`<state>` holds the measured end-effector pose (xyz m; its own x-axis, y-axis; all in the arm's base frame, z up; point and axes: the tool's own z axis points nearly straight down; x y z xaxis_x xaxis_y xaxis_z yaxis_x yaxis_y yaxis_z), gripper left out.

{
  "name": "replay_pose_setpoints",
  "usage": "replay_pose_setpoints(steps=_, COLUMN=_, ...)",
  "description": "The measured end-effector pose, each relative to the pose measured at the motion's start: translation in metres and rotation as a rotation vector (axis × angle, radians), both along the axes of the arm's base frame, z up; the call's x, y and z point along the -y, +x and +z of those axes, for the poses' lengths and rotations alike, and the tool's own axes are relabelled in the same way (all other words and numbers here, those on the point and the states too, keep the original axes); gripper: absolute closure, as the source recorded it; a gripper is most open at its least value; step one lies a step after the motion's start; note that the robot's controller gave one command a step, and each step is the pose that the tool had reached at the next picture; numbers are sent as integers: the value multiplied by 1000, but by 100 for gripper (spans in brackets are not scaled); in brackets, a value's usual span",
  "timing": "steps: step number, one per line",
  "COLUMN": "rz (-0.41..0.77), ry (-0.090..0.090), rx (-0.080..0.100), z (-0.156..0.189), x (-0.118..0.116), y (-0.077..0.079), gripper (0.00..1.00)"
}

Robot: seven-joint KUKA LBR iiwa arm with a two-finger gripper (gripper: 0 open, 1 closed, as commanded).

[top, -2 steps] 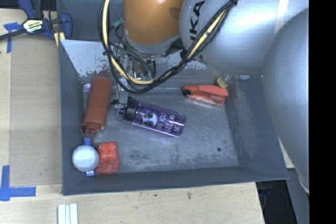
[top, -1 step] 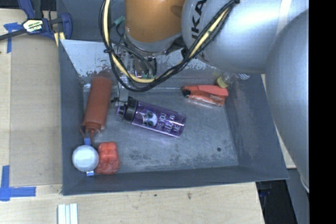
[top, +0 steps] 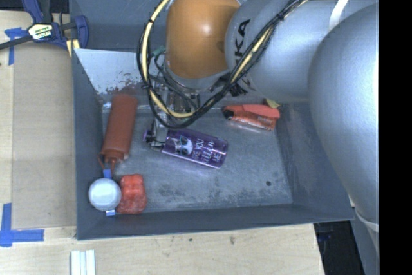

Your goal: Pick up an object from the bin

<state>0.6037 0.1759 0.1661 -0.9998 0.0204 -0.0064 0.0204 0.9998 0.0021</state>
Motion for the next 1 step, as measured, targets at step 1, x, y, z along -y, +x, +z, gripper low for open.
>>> replay_pose_setpoints(steps=1, rz=-30, ry=-3, rx=-9, z=-8, x=57, y=7, gripper=0)
